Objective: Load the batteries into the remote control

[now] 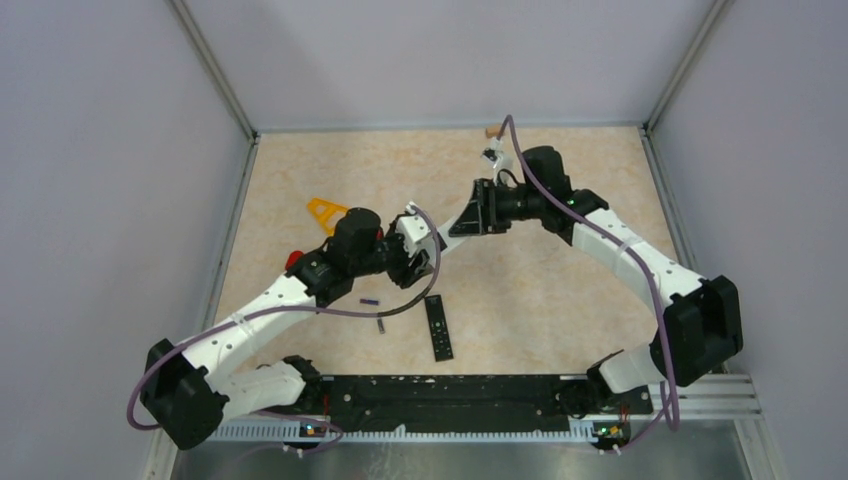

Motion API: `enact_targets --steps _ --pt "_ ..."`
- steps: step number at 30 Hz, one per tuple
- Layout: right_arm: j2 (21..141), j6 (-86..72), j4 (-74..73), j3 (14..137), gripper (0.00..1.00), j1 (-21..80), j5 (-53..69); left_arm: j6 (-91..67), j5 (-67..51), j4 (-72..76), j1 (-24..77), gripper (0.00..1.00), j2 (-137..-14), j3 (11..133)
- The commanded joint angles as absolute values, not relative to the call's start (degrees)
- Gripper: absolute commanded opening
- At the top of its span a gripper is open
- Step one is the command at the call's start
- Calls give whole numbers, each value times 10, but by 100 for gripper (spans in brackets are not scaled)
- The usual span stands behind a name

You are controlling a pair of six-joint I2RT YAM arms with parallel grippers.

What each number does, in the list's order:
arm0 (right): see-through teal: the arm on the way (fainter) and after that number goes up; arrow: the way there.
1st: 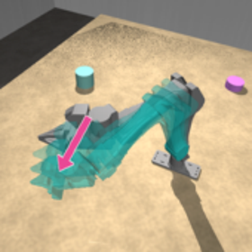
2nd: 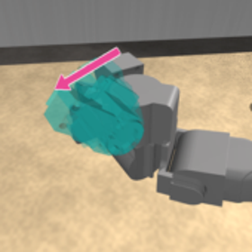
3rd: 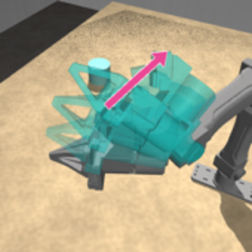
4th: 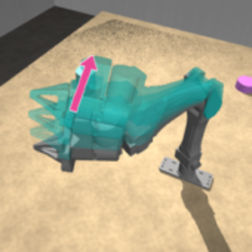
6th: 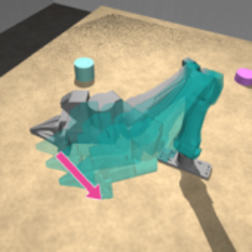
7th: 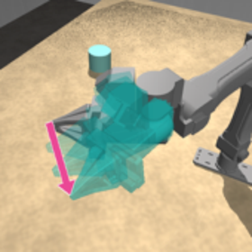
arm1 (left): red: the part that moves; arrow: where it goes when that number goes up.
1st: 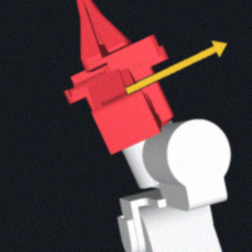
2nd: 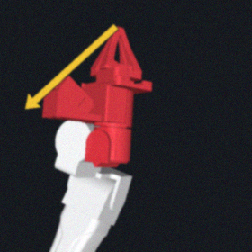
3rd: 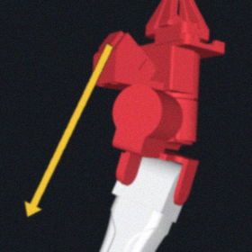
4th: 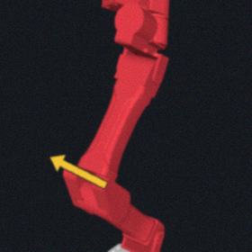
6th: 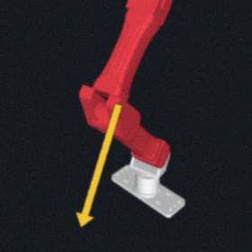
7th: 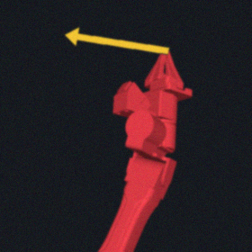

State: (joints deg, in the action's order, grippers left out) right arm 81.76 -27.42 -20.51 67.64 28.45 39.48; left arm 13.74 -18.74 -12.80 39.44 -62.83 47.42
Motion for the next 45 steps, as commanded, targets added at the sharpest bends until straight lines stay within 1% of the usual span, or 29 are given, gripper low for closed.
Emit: enact_targets --steps 1,2,3,4,5,6,7,9,12,13,17,20,22,24,25,27,30,31,33,36,39,43,45 --pt "825 -267 -197 707 39 281 439 153 -211 -74 398 2 -612 473" --pt "827 -274 -191 710 29 281 447 147 -207 -72 398 9 -613 476" --pt "827 -281 -183 710 22 281 453 134 -196 -71 399 23 -614 483" --pt "826 -290 -169 711 16 281 458 119 -181 -72 399 42 -615 491" --pt "823 -301 -151 710 12 281 459 101 -166 -72 398 57 -615 499" --pt "819 -313 -123 707 10 281 458 85 -154 -72 399 85 -614 507" --pt "815 -321 -105 705 9 281 453 72 -140 -70 399 98 -613 513" --pt "803 -335 -76 702 9 281 427 36 -97 -65 399 99 -609 527" --pt "781 -361 -45 700 10 275 329 -44 23 -37 398 99 -586 533" --pt "772 -370 -31 696 10 273 302 -65 48 -18 397 99 -574 528" --pt "727 -421 98 658 10 272 237 -172 83 77 387 99 -532 507" --pt "706 -466 189 625 10 272 208 -279 32 75 356 99 -549 535" --pt "693 -497 240 605 10 272 184 -342 -42 79 330 99 -571 552" --pt "686 -535 311 578 10 272 165 -421 -116 123 294 99 -592 546" --pt "684 -564 349 562 10 272 158 -466 -156 178 279 99 -604 533" --pt "693 -615 423 536 10 272 162 -570 -244 343 252 99 -637 488" --pt "720 -671 475 522 10 272 194 -683 -312 561 237 99 -697 460" --pt "726 -685 485 517 10 272 199 -710 -328 611 236 99 -714 459" --pt "734 -706 503 504 10 272 202 -743 -347 662 242 99 -747 470" --pt "743 -722 517 496 10 274 211 -759 -341 683 248 95 -775 474" --pt "748 -725 508 493 10 278 215 -756 -325 691 251 86 -781 472" --pt "755 -730 513 479 10 280 216 -742 -287 653 257 64 -778 469" --pt "759 -734 519 476 10 282 217 -752 -265 644 258 57 -779 459"
